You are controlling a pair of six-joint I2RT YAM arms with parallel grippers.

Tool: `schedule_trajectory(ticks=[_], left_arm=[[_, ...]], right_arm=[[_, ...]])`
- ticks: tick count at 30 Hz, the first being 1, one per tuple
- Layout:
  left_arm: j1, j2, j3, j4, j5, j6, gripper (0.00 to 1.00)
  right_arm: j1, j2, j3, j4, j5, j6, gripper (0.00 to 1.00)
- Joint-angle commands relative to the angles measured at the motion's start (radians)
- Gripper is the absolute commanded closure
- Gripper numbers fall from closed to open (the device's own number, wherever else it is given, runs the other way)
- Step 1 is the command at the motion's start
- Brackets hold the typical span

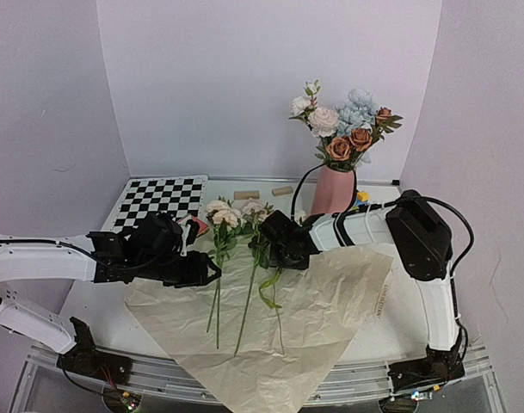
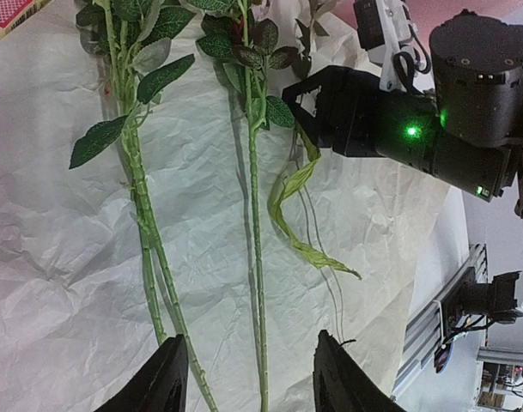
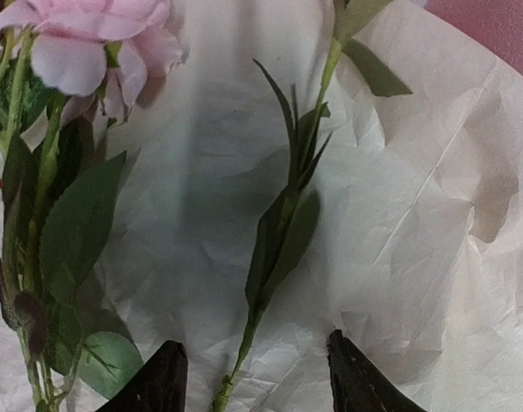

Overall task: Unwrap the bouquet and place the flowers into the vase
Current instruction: Pick up the fake flower from the wrapping paper.

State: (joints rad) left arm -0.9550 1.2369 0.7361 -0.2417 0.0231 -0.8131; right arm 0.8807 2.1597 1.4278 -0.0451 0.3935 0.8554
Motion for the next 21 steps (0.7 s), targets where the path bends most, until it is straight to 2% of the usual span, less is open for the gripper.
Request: schedule_trajectory(ticks=[1,4,5,12,21], left_arm=[[-0.002,-0.013,0.013,0.02,-0.04,-0.006,0.49],[-0.002,-0.015,0.01,0.018,-0.045,-0.006,0.49],[-0.002,-0.016,0.008,0.018,-0.043,-0.005,0.49],[-0.031,-0.006,0.035,0.028,0.009,0.014,0.48],[-0.138,-0.028,0.086,0.102,-0.014,0.04,0.47]], right_arm=[[-0.006,0.04,0.048,-0.075,0.019,0.012,0.61],[-0.006,0.0,0.039,-0.074,0.024,-0.011,0.93],[-0.006,-0.02,0.037,-0.073,0.024,-0.023,0.99],[-0.006,-0.296,-0.09,-0.019,0.001,-0.046,1.0],[-0.005,-0.614,-0.268,0.227,-0.292,-0.148,1.0]])
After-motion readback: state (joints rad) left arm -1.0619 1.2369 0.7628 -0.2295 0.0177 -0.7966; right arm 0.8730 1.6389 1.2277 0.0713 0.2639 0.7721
